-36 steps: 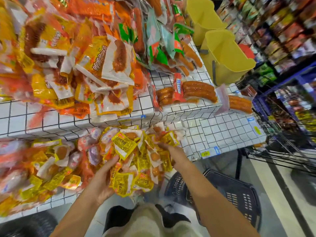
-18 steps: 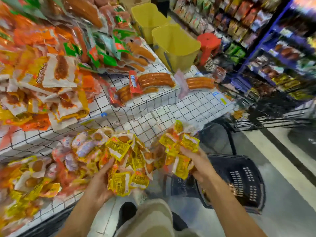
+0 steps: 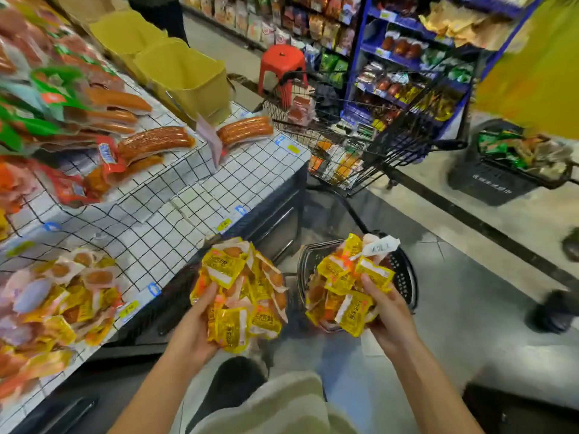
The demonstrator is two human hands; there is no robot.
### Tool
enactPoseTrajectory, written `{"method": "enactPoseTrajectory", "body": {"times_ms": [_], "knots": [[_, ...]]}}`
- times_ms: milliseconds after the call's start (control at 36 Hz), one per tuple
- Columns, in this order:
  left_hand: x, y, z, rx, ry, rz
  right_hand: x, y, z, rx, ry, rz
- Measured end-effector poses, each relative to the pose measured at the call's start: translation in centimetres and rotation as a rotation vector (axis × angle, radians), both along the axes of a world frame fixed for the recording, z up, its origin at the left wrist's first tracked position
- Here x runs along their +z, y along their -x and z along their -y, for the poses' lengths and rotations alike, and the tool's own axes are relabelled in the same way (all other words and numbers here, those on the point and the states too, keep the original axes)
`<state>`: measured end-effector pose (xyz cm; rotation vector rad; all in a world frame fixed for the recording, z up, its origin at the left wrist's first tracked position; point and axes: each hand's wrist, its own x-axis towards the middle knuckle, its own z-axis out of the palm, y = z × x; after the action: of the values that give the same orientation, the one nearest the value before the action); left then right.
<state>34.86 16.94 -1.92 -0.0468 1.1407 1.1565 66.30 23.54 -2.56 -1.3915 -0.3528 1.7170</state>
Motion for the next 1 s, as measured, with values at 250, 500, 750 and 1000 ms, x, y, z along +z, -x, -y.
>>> {"method": "enactPoseTrajectory", "body": {"times_ms": [250,500,750,1000], "knots": [[-3.0,-6.2,-6.2,-0.198,0.080,-0.014,-3.6,-7.4,1.5,-0.220,0.139,0.237],[-11.5,-10.2,-14.2,-0.349,0.188,0.047,-7.5,-10.3,-0.2,-0.375,0.267,0.347],[-24.6,-14.2,-20.3,-0.433,0.287,-0.044,-18.2,-11.2,-7.7,-0.344,0.372,0.350],[-41.7,-19.6,-22.9,-0.441,0.320,-0.020,-35.1,-12.6,-15.1,-0.267,0.327,0.359]]}}
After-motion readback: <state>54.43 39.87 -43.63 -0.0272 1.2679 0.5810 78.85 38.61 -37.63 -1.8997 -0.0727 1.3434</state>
